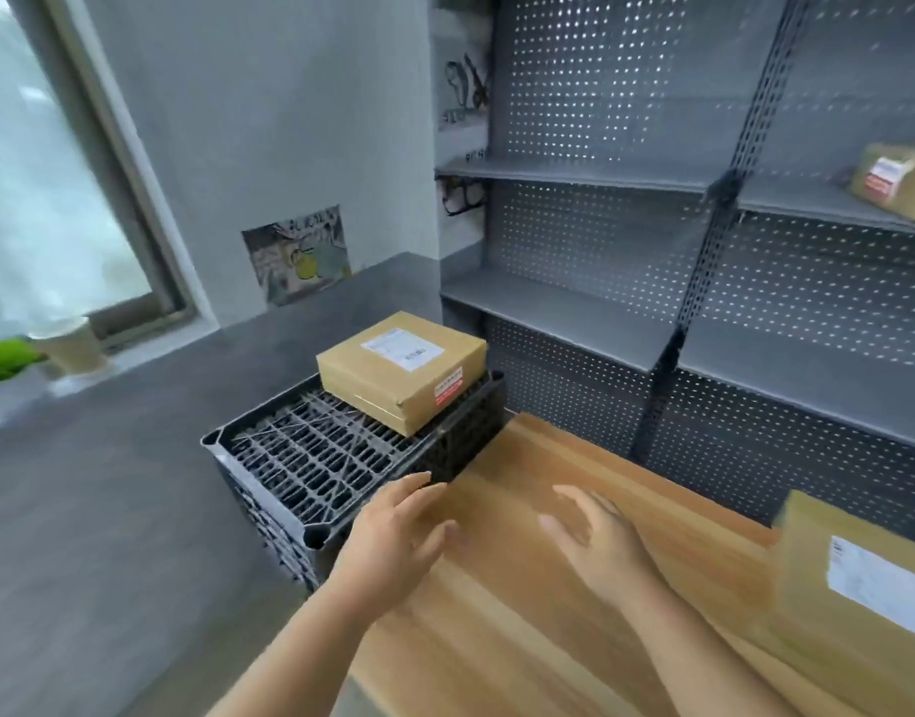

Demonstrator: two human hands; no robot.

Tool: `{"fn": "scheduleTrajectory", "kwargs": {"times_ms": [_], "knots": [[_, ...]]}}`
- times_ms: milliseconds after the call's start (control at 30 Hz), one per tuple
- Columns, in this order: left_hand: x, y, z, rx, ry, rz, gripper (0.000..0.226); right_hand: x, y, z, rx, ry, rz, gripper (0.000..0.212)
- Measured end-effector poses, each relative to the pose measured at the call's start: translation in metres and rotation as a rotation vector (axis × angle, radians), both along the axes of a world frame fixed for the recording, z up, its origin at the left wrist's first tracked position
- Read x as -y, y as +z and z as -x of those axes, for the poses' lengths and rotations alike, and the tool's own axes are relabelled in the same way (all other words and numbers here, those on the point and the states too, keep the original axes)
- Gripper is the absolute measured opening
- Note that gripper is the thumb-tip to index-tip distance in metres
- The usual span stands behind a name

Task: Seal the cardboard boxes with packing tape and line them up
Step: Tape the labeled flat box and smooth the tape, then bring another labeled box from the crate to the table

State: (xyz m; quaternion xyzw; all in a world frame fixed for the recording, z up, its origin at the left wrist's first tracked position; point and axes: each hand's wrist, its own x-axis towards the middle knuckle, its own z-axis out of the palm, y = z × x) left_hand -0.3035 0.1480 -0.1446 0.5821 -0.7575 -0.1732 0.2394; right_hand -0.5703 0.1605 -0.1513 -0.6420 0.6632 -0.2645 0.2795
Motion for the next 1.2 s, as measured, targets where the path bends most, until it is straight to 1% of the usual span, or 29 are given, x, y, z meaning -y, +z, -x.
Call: {"fn": "scheduleTrajectory", "kwargs": {"times_ms": [167, 267, 367, 467, 533, 633, 700, 800, 867, 967, 1067, 1200], "knots": [[0.071, 0.001, -0.077, -0.035, 0.019, 0.016, 0.051, 0.07, -0.004, -0.088, 0.06, 0.02, 0.013, 0.044], [0.123, -0.004, -0.125, 0.009, 0.033, 0.009, 0.053, 0.117, -0.008, -0.144, 0.063, 0.016, 0.007, 0.053], [0.184, -0.006, -0.16, 0.088, 0.044, 0.023, 0.057, 0.161, -0.005, -0.186, 0.052, -0.037, -0.003, 0.064], [0.25, -0.009, -0.182, 0.201, 0.072, -0.013, 0.066, 0.198, -0.004, -0.207, 0.003, -0.11, -0.056, 0.076], [0.289, -0.014, -0.191, 0.234, 0.067, -0.021, 0.07, 0.215, -0.008, -0.211, -0.015, -0.151, -0.088, 0.082], [0.33, -0.03, -0.194, 0.249, 0.031, -0.039, 0.074, 0.231, -0.018, -0.212, -0.045, -0.166, -0.112, 0.083], [0.345, -0.041, -0.192, 0.2, -0.023, -0.076, 0.076, 0.234, -0.028, -0.214, -0.06, -0.143, -0.112, 0.079], [0.349, -0.052, -0.19, 0.028, -0.018, -0.076, 0.069, 0.234, -0.04, -0.22, 0.042, -0.17, -0.057, 0.075], [0.343, -0.051, -0.189, -0.035, 0.033, -0.054, 0.062, 0.233, -0.041, -0.224, 0.111, -0.211, 0.009, 0.072], [0.323, -0.033, -0.185, -0.125, 0.089, 0.046, 0.053, 0.224, -0.032, -0.224, 0.188, -0.264, 0.151, 0.066], [0.286, -0.003, -0.164, -0.147, 0.091, 0.14, 0.051, 0.192, -0.014, -0.205, 0.252, -0.301, 0.265, 0.063], [0.215, 0.023, -0.105, -0.122, 0.013, 0.232, 0.053, 0.115, 0.005, -0.149, 0.258, -0.373, 0.322, 0.063]]}}
